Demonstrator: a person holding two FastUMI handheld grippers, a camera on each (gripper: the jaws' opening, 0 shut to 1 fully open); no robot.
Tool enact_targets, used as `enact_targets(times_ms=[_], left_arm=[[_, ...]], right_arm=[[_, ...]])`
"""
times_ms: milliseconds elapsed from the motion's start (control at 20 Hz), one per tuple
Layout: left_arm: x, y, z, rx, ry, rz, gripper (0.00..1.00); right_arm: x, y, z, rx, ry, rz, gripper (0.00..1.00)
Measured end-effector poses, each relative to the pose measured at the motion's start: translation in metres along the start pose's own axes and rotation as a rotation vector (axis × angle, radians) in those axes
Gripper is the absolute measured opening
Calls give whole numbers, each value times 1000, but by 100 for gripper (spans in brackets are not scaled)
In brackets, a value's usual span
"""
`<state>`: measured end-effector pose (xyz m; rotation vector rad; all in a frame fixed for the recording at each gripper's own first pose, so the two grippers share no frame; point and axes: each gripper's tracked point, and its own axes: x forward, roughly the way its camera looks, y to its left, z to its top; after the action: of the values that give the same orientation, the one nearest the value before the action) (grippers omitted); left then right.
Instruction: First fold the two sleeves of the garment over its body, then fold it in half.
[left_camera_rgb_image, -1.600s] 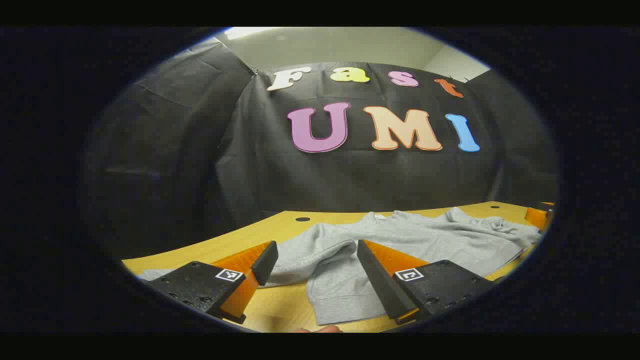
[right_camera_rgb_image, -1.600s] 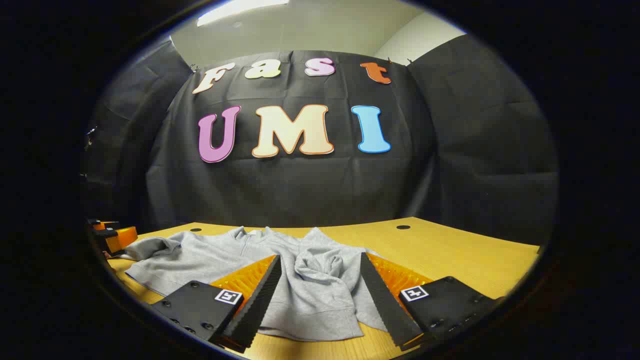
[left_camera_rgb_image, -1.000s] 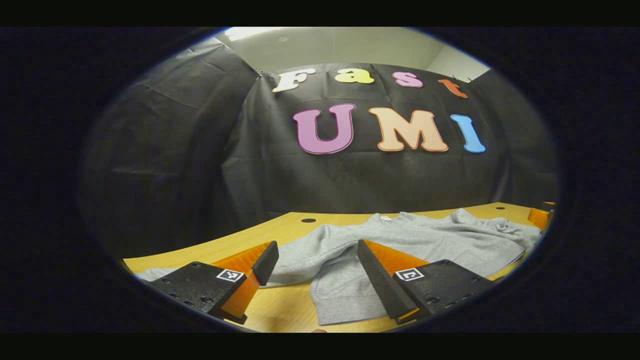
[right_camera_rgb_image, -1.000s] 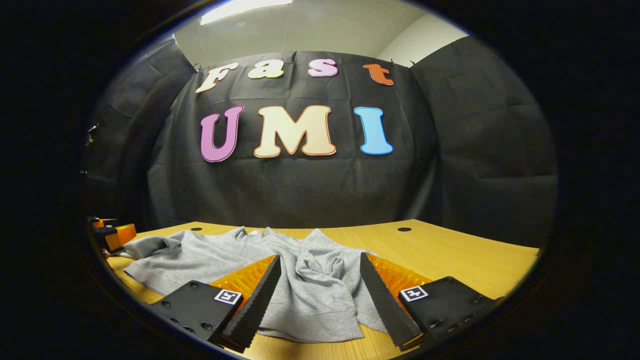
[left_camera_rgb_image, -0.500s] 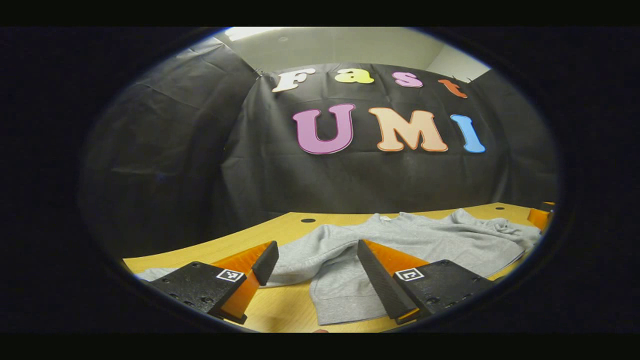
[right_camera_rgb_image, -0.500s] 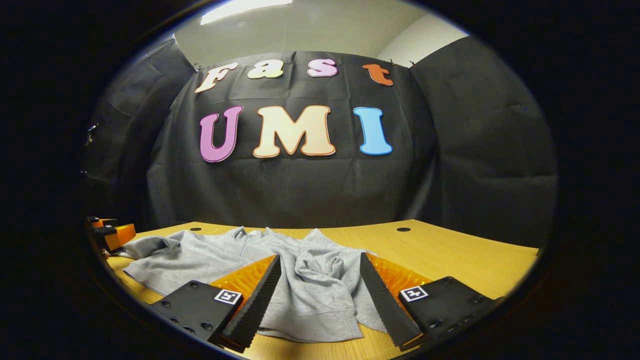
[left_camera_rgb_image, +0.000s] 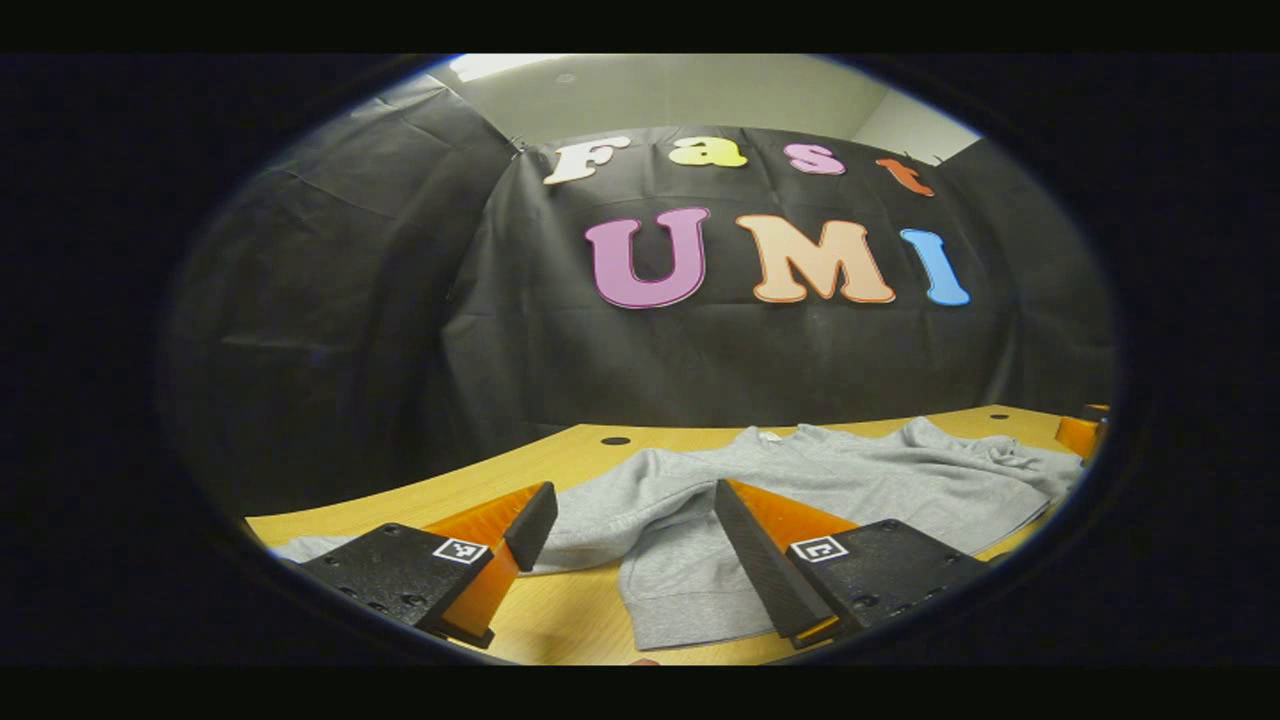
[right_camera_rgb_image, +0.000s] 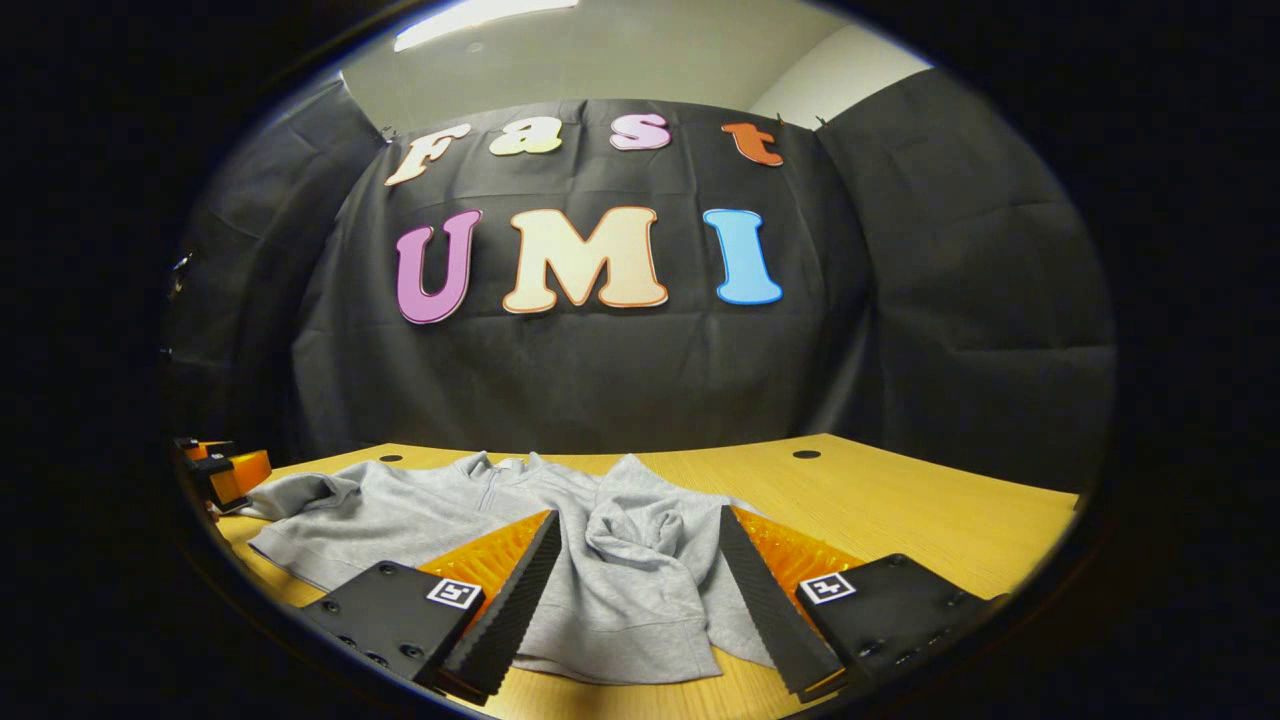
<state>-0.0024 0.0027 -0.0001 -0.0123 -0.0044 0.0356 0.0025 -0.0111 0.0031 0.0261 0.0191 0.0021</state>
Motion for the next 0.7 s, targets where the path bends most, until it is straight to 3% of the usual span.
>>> enact_targets(times_ms=[150, 350, 550, 700], left_arm=[[0, 0, 1, 0, 0, 0, 94], [0, 0, 1, 0, 0, -1, 94], [-1, 0, 1, 0, 0, -2, 94], [0, -1, 1, 0, 1, -5, 94]], right_arm=[[-1, -34, 28, -4, 7, -33, 99], [-17, -93, 35, -34, 126, -84, 99], [-40, -136, 12, -94, 275, -139, 97], [-54, -143, -27, -139, 424, -131, 98]])
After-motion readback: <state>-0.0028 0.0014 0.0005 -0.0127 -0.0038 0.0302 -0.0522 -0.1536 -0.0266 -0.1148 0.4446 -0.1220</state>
